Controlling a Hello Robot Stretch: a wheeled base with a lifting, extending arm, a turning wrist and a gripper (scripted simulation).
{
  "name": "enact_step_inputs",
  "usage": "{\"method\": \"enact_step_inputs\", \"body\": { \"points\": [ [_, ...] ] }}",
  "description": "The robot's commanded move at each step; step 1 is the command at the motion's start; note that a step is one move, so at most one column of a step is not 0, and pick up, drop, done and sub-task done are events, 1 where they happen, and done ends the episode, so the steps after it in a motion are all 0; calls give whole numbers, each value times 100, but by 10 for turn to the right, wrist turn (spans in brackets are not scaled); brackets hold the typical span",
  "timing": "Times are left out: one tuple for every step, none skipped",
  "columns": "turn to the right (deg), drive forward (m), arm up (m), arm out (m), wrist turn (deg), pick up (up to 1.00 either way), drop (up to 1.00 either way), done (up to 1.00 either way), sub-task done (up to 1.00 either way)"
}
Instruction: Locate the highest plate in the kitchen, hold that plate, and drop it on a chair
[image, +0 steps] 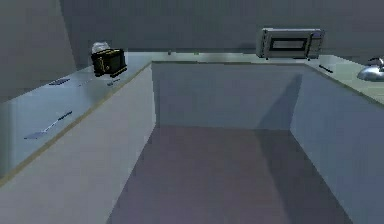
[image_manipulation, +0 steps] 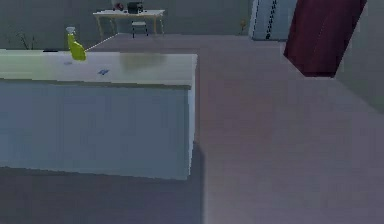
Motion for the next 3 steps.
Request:
{"method": "enact_step_inputs", "body": {
  "points": [
    [0,5,0,0,0,0,0,0,0],
    [-450,0,0,0,0,0,0,0,0],
    [-450,0,0,0,0,0,0,0,0]
  ]
}}
